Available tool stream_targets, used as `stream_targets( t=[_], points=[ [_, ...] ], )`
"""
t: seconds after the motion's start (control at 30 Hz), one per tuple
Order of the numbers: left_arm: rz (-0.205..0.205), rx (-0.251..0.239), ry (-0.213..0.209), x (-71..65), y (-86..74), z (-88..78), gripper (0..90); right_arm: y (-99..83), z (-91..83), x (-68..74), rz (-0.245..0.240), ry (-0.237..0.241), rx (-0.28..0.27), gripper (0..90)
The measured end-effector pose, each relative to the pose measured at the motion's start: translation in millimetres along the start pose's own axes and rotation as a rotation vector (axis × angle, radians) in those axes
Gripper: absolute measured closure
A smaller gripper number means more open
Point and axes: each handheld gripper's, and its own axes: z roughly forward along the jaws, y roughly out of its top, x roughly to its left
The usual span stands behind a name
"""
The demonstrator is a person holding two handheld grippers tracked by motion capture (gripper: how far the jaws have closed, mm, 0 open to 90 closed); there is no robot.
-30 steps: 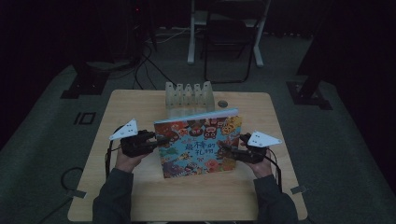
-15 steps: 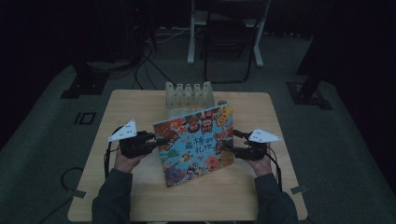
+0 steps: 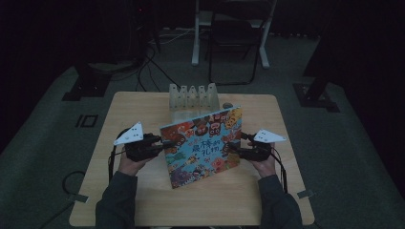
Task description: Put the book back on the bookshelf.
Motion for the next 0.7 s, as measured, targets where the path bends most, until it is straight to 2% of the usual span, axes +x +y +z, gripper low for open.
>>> stream_targets(
  t=[0.17, 0.27, 0.47, 0.5, 0.7],
  points=[
    [0.026, 0.008, 0.028, -3.3, 1.2, 1.8, 74.6, 2.1, -2.0, 2.5, -0.028, -0.042, -0.010, 39.7],
    [0.027, 0.007, 0.037, -4.6, 0.3, 1.9, 74.5, 2.2, -3.5, 3.6, -0.045, -0.058, -0.015, 41.1],
    [0.015, -0.023, 0.059, -8.6, -3.5, 1.7, 74.0, 1.0, -5.6, 4.4, -0.051, -0.062, -0.023, 42.9],
    [0.003, -0.040, 0.067, -11.0, -5.4, 1.7, 74.0, 0.8, -5.7, 4.5, -0.050, -0.061, -0.025, 43.1],
    [-0.028, -0.078, 0.080, -14.4, -9.4, 3.1, 73.5, -0.8, -8.1, 4.3, -0.049, -0.053, -0.038, 44.6]
  ],
)
